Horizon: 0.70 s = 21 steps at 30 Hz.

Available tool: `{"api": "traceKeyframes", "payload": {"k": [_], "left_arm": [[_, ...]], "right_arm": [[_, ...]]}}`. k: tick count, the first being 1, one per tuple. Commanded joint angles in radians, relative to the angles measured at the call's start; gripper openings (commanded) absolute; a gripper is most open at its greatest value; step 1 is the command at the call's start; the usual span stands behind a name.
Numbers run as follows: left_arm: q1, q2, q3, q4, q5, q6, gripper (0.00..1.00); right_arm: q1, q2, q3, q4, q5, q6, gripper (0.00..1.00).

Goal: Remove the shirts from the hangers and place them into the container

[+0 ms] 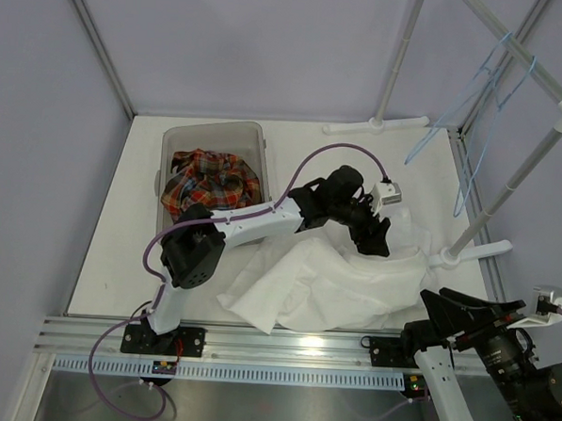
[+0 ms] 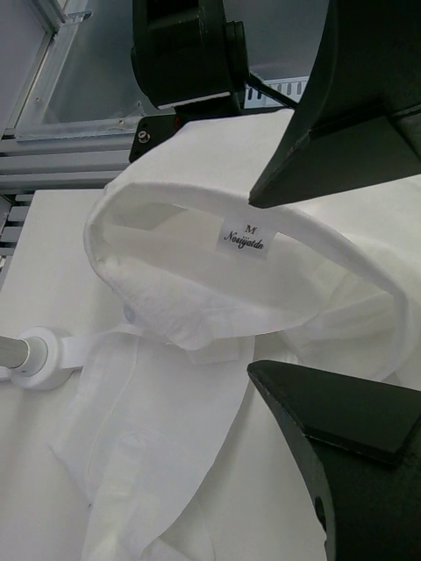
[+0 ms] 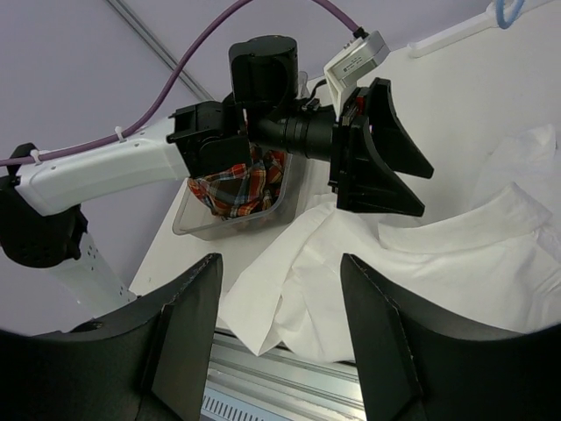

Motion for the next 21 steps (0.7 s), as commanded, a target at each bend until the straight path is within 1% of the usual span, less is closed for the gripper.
{"api": "traceKeyframes", "payload": {"k": [1,9,14,17,18,21], "left_arm": [[0.005,-0.002,0.009,0.078,0.070,-0.025,0.75],[-0.007,-0.020,-0.053,0.154,0.134,-0.066,0.73],[-0.025,0.015,-0.037,0.133,0.121,-0.062,0.72],[-0.027,0.030,-0.028,0.138,0.127,-0.075,0.67],[-0.027,0.042,-0.019,0.139,0.142,-0.078,0.60],[-0.028,0.065,0.001,0.125,0.157,-0.091,0.54]], "right_arm": [[-0.004,-0.005,-0.018,0.009,-0.003,-0.020,0.65],[-0.005,-0.011,-0.041,0.023,-0.010,-0.018,0.66],[-0.005,-0.011,-0.039,0.024,-0.013,-0.017,0.66],[-0.005,-0.012,-0.039,0.023,-0.010,-0.018,0.66],[-0.005,-0.012,-0.038,0.020,-0.009,-0.020,0.66],[-0.005,-0.012,-0.034,0.017,-0.006,-0.021,0.66]]}}
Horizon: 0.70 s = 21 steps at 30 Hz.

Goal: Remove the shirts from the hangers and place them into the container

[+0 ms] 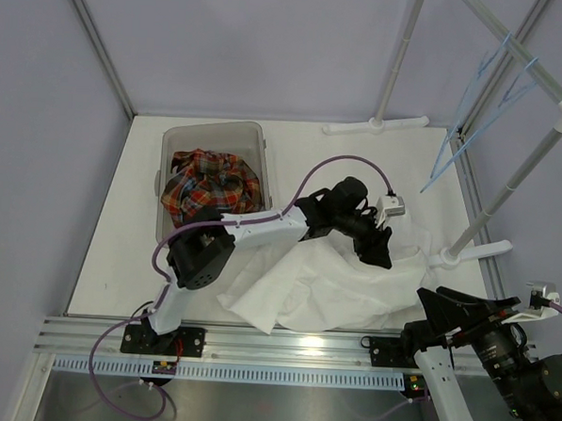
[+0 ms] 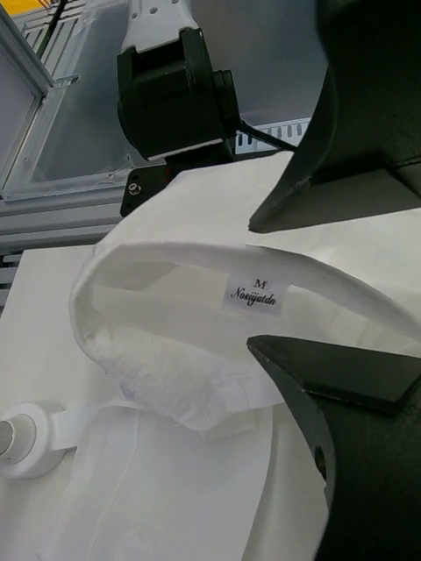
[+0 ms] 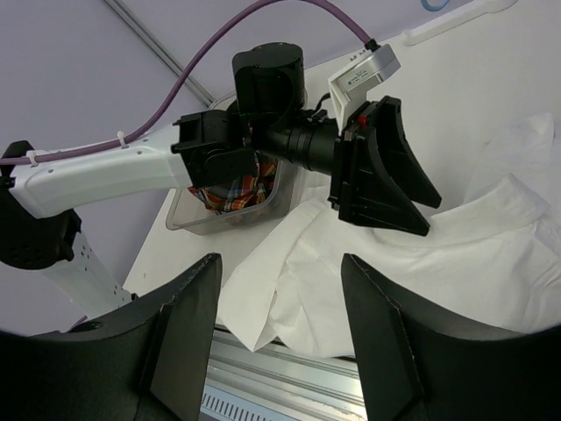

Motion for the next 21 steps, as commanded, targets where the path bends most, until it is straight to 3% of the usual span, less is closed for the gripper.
{"api": "traceKeyframes", "payload": {"k": [1,6,7,8,11,17,21], "left_arm": [[-0.002,0.036,0.050,0.028,0.057,-0.019,0.52],[-0.009,0.050,0.052,0.028,0.061,-0.017,0.46],[-0.009,0.048,0.050,0.002,0.059,-0.016,0.40],[-0.009,0.046,0.055,-0.011,0.059,-0.008,0.24],[-0.009,0.014,0.064,-0.086,-0.016,0.033,0.00],[0.059,-0.134,0.110,-0.323,-0.410,0.118,0.00],[0.151,-0.257,0.128,-0.379,-0.730,0.118,0.00]], "right_arm": [[-0.005,-0.007,0.006,0.015,-0.004,-0.019,0.66],[-0.005,-0.010,0.003,0.018,-0.001,-0.020,0.66],[-0.005,-0.012,-0.001,0.018,-0.001,-0.021,0.66],[-0.005,-0.013,-0.003,0.018,-0.003,-0.019,0.66],[-0.005,-0.015,-0.007,0.018,-0.004,-0.019,0.66],[-0.004,-0.012,0.005,0.013,-0.003,-0.021,0.66],[-0.005,-0.016,-0.004,0.022,-0.007,-0.017,0.66]]}}
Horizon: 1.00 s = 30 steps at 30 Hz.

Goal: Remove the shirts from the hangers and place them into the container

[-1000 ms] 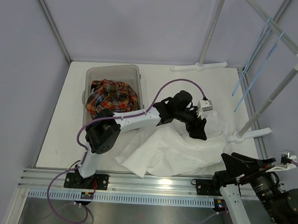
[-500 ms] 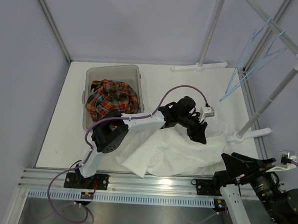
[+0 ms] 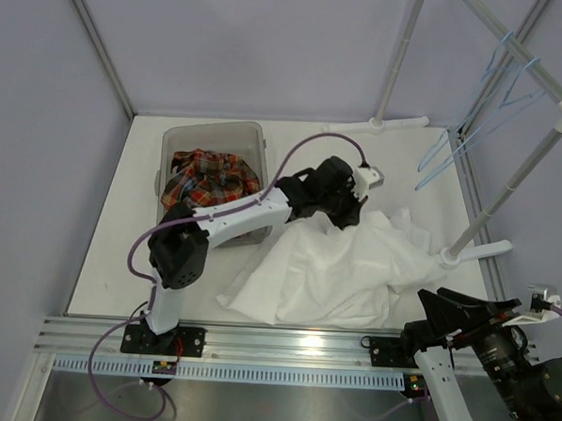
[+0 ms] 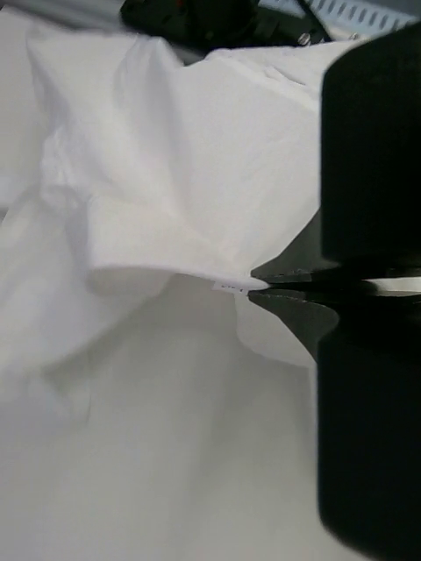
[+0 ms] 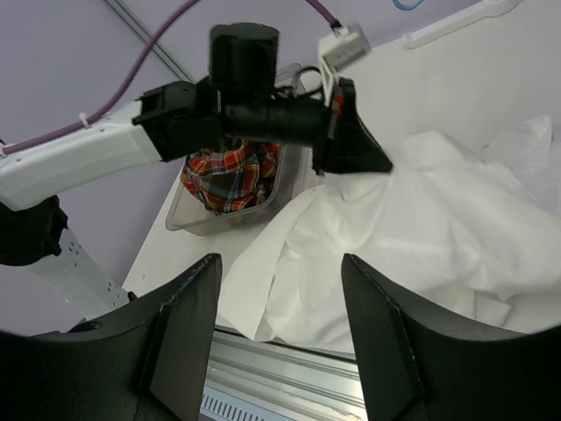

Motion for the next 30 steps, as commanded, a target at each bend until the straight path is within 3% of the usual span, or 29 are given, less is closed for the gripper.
{"api": "traceKeyframes", "payload": {"k": [1,6,8,9,10,11,19,24,27,30], "left_arm": [[0.107,-0.198,0.080,-0.056,-0.333,0.038,0.00],[0.167,-0.330,0.104,0.011,-0.574,0.183,0.00],[0.159,-0.428,0.025,0.180,-0.626,0.302,0.00],[0.154,-0.474,-0.035,0.294,-0.721,0.347,0.00],[0.154,-0.547,-0.086,0.479,-0.735,0.424,0.00],[0.159,-0.571,-0.127,0.540,-0.745,0.459,0.00],[0.183,-0.511,0.076,0.839,-0.821,0.893,0.00],[0.376,-0.412,0.444,0.732,-0.727,0.817,0.00],[0.522,-0.314,0.662,0.646,-0.645,0.682,0.00],[0.683,-0.313,0.779,0.623,-0.541,0.411,0.00]], "right_arm": [[-0.004,-0.008,-0.011,0.022,-0.009,-0.014,0.66],[-0.005,-0.016,-0.034,0.038,-0.025,-0.004,0.66],[-0.005,-0.014,-0.037,0.038,-0.028,-0.004,0.66],[-0.004,-0.013,-0.036,0.035,-0.028,-0.004,0.66],[-0.004,-0.013,-0.028,0.033,-0.031,-0.004,0.66],[-0.005,-0.011,-0.025,0.030,-0.034,-0.006,0.66],[-0.005,0.012,-0.092,0.073,-0.095,0.009,0.66],[-0.004,0.055,-0.131,0.124,-0.163,0.008,0.66],[-0.005,0.072,-0.148,0.122,-0.155,-0.009,0.66],[-0.005,0.079,-0.192,0.153,-0.178,0.017,0.66]]}}
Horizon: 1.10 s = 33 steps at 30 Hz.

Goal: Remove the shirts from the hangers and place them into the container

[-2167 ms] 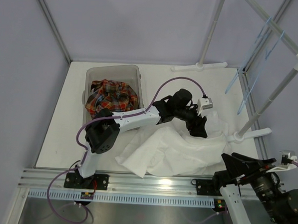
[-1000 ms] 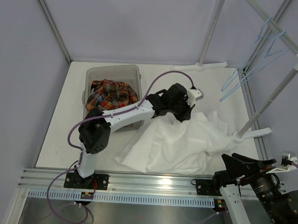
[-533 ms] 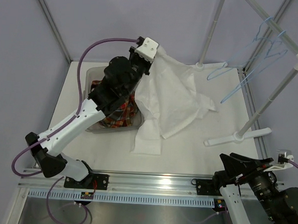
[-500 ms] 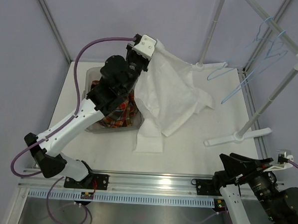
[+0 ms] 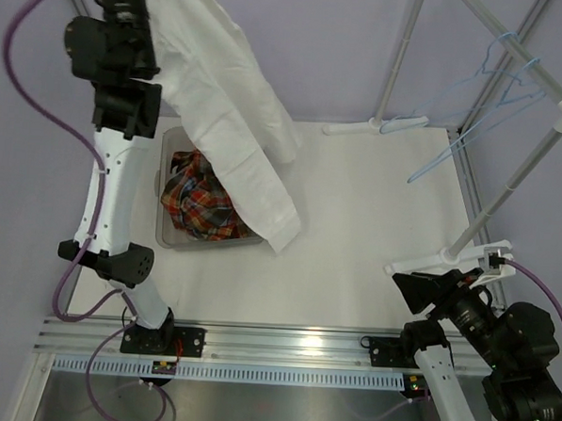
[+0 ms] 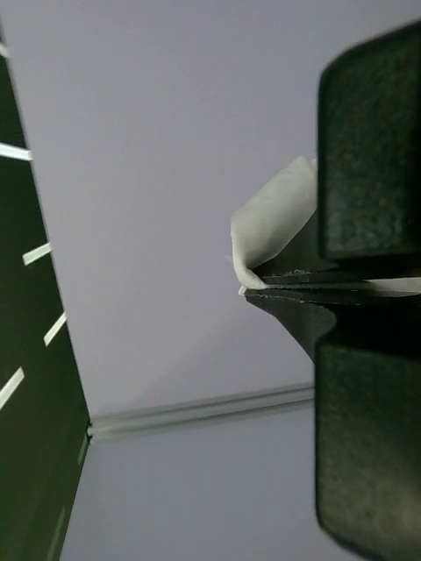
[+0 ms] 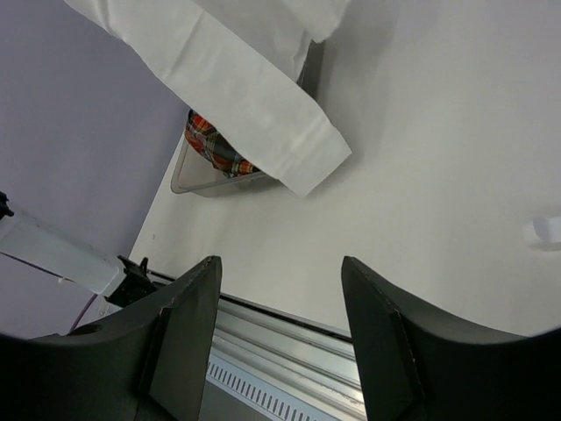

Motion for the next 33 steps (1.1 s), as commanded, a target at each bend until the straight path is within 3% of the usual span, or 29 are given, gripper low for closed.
{"api": "traceKeyframes", "payload": {"k": [1,6,16,25,33], "left_arm": [[0.167,-0.008,0.202,0.013,0.131,-0.359,0.00],[0.252,-0.049,0.118,0.142,0.171,-0.486,0.00],[0.356,0.061,0.207,0.083,0.369,-0.673,0.00],[0.359,0.089,0.259,0.024,0.536,-0.800,0.00],[0.361,0.083,0.241,0.080,0.608,-0.935,0.00]], "right_arm": [[-0.003,0.035,-0.056,0.066,-0.082,0.012,0.66],[-0.005,0.094,-0.094,0.098,-0.110,0.008,0.66],[-0.003,0.099,-0.198,0.167,-0.093,0.017,0.66],[-0.005,0.079,-0.228,0.178,-0.096,0.023,0.66],[-0.005,0.065,-0.240,0.180,-0.101,0.026,0.66]]}}
